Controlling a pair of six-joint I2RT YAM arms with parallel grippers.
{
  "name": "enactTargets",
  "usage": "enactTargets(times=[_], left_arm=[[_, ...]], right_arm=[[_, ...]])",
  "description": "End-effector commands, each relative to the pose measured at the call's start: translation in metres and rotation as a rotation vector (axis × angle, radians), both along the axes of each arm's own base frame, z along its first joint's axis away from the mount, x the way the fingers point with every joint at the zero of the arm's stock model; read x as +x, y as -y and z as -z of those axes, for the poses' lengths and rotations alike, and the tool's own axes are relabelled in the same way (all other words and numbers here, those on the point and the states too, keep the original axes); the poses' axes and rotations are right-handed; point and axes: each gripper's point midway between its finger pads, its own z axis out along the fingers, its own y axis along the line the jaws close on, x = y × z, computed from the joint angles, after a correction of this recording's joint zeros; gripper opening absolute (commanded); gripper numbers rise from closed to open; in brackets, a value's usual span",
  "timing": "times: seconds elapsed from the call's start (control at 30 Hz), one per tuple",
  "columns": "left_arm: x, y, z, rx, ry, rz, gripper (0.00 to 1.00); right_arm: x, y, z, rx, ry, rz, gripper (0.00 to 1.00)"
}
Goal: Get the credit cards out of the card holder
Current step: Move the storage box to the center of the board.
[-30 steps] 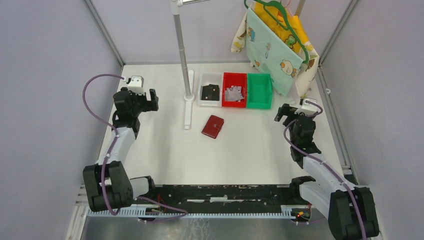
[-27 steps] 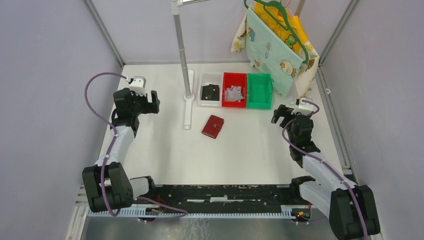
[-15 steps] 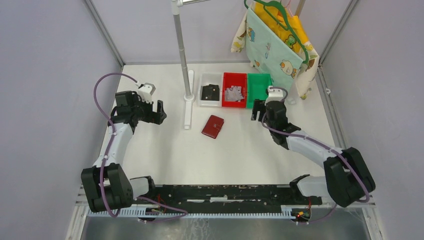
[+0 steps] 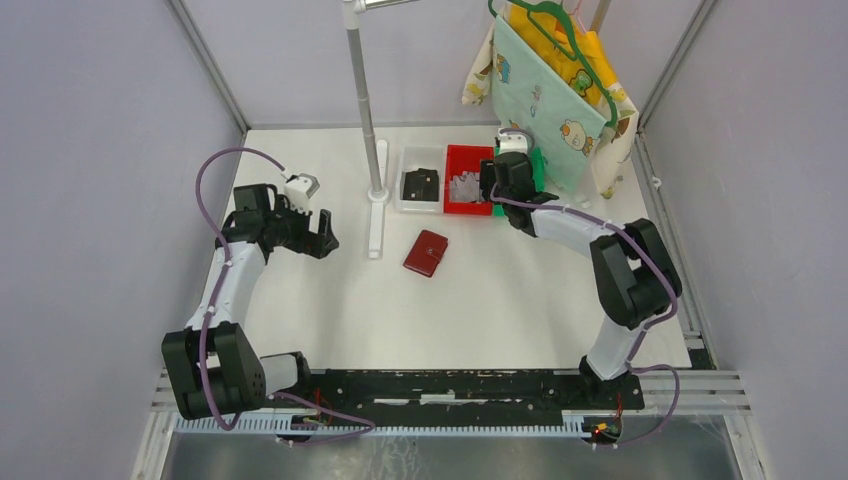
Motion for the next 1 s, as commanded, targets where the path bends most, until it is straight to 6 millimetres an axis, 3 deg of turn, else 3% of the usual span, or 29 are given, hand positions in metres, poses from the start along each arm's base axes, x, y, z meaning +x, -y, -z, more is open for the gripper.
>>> enactTargets(times=[0.0, 0.3, 0.47, 0.67, 0.97], left_arm=[[0.006, 0.007, -0.016, -0.004, 0.055, 0.07, 1.0], [0.002, 0.015, -0.025, -0.029, 0.057, 0.103, 1.0], [0.0, 0.019, -0.027, -0.041, 0.056, 0.12, 1.0], [-0.004, 0.02, -0.028, -0.043, 0.05, 0.124, 1.0], [-0.01, 0.02, -0.027, -0.03, 0.045, 0.124, 1.0]], right_arm=[[0.019, -0.01, -0.007, -0.013, -0.001, -0.01, 0.68], [0.03, -0.013, 0.015, -0.036, -0.048, 0.012, 0.56], [0.024, -0.009, 0.022, -0.036, -0.064, 0.018, 0.36], [-0.005, -0.002, 0.026, -0.006, -0.062, 0.043, 0.25], [-0.051, -0.006, 0.036, -0.021, -0.057, 0.037, 0.18]])
